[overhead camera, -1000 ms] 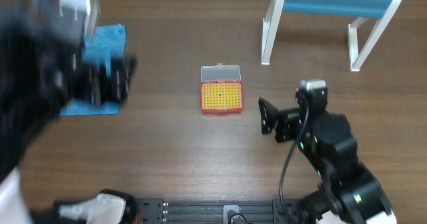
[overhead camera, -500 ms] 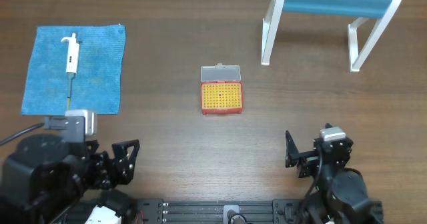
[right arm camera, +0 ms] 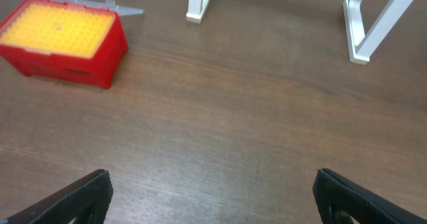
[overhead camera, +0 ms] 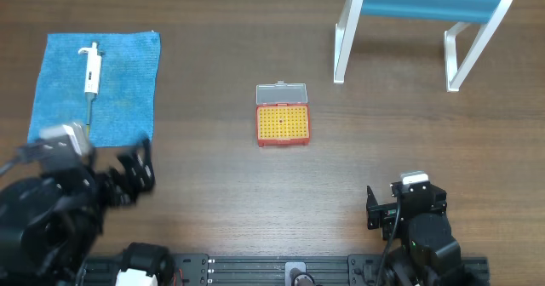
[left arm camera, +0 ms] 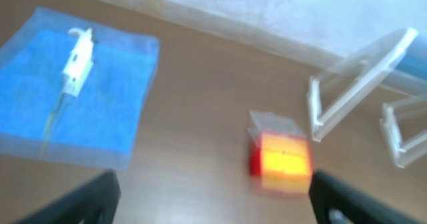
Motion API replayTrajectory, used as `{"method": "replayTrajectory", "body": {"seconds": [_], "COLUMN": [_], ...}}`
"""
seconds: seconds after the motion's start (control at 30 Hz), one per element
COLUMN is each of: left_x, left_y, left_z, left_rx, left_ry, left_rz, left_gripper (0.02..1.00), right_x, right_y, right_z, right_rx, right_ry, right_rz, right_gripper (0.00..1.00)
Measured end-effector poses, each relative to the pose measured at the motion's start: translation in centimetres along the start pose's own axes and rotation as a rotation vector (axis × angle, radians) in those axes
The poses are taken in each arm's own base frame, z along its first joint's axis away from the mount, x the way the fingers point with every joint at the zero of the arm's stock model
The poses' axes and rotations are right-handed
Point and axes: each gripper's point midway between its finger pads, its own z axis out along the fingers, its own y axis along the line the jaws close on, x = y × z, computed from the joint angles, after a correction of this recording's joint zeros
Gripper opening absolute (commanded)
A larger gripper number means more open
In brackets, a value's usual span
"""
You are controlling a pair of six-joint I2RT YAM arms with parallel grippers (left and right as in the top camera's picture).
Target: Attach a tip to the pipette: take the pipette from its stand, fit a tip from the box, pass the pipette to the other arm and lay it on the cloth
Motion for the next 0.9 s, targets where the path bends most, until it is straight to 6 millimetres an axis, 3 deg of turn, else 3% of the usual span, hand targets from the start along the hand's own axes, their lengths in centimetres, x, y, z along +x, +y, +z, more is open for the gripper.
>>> {"method": "replayTrajectory", "body": {"seconds": [0.03, 0.1, 0.17, 0.27, 0.4, 0.53, 0.6, 0.7, 0.9], "left_x": [-1.9, -3.1, -2.1, 0.8, 5.6, 8.5, 9.0, 12.4, 12.6], "left_y": [0.7, 1.5, 2.4, 3.6, 5.4, 6.5, 6.7, 8.0, 8.1], "left_z": [0.7, 2.2, 3.8, 6.1, 9.4, 11.1, 11.5, 13.3, 13.4], "left_rx": [-0.006, 0.015, 0.036, 0.058, 0.050, 0.037, 0.032, -0.013, -0.016], "left_ry": [-0.173, -0.411, -0.570, -0.661, -0.632, -0.590, -0.572, -0.415, -0.406], "left_rz": [0.031, 0.070, 0.089, 0.097, 0.096, 0.096, 0.096, 0.094, 0.097], "left_gripper": [0.915, 0.917, 0.915, 0.915, 0.917, 0.915, 0.915, 0.915, 0.915], "right_x": [0.1, 0.1, 0.1, 0.1, 0.1, 0.1, 0.1, 0.1, 0.1], "right_y": [0.0, -0.1, -0.1, -0.1, -0.1, -0.1, -0.1, -0.1, -0.1], "right_z": [0.0, 0.0, 0.0, 0.1, 0.1, 0.1, 0.1, 0.1, 0.1], "right_rx": [0.001, 0.004, 0.008, 0.007, 0.007, 0.007, 0.007, 0.007, 0.007], "right_ry": [0.003, 0.003, 0.003, 0.005, 0.005, 0.005, 0.005, 0.005, 0.005], "right_rz": [-0.001, -0.001, -0.002, -0.002, -0.002, -0.002, -0.002, -0.002, -0.002], "right_gripper": [0.974, 0.974, 0.974, 0.974, 0.974, 0.976, 0.974, 0.974, 0.974]}}
